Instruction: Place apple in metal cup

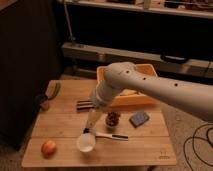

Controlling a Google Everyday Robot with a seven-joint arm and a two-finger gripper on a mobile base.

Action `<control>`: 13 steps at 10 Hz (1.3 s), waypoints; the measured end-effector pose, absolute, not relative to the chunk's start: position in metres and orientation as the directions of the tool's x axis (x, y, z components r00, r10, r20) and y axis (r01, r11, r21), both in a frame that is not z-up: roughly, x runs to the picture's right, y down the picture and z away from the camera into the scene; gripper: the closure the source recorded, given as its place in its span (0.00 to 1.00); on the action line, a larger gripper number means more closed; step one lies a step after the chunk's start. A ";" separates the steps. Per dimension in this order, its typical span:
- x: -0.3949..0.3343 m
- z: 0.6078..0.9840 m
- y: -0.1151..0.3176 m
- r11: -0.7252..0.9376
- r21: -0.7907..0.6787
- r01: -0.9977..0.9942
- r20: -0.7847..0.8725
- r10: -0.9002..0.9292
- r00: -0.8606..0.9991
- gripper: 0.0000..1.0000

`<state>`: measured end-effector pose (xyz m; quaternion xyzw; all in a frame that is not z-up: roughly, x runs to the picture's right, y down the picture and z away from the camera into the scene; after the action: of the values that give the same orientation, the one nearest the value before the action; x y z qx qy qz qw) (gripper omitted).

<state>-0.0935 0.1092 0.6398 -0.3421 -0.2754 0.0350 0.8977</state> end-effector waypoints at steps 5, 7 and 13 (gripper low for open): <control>-0.173 0.621 0.163 0.702 -0.610 0.369 0.599 0.102 0.795 0.20; -0.185 0.627 0.175 0.681 -0.601 0.418 0.616 0.062 0.785 0.20; -0.202 0.653 0.203 0.681 -0.591 0.432 0.592 0.002 0.806 0.20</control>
<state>-0.2018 0.2031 0.6532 -0.3797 -0.2859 -0.1233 0.8711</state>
